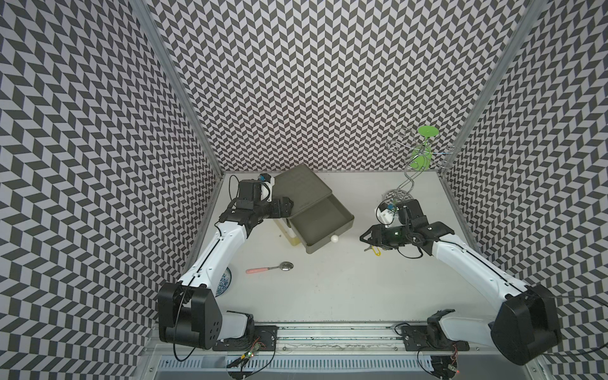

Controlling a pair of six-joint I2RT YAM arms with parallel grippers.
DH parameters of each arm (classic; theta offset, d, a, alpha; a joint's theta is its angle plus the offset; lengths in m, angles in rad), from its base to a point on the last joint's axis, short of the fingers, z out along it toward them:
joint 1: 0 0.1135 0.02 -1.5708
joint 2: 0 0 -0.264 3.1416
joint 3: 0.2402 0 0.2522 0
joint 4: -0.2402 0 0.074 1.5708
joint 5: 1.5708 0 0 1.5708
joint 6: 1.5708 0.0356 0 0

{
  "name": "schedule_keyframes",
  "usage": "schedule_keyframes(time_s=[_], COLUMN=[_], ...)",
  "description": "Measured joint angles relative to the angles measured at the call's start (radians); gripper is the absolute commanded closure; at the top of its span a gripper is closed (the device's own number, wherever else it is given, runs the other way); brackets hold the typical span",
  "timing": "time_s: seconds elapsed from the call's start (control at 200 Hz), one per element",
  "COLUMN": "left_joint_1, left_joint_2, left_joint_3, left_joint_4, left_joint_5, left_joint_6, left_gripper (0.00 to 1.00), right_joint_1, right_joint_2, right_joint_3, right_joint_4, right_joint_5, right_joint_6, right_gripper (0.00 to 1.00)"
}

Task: Take the keys out of the drawer
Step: Close the drawer in the storage box.

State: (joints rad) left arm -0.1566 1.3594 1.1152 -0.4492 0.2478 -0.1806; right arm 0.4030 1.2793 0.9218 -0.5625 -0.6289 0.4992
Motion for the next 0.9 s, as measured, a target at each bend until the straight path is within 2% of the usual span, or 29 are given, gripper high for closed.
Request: schedule_keyframes(time_s=[0.23,0.566,0.901], left_joint_1=[0.0,0.0,0.0], left_joint_2=[0.0,0.0,0.003], left_joint_3=[0.005,0.005,0.006], left_joint_4=[-0.01,-0.012,-0.011], left_joint_5=[0.0,-0.001,-0.001], left_joint_6=[0.0,0.0,0.0], left_gripper=[0.0,0.0,0.0], right_joint_1=[0.072,0.077,0.088], right_joint_2=[0.008,0.139,0.181], right_joint_3=[-0.024,0.022,0.023], right_joint_4=[0.127,0.299,0.476], right_joint_5=[-0.083,-0.1,-0.127], right_joint_6=[0.124,0.229,0.364], right_gripper=[0.52,0.52,0.52])
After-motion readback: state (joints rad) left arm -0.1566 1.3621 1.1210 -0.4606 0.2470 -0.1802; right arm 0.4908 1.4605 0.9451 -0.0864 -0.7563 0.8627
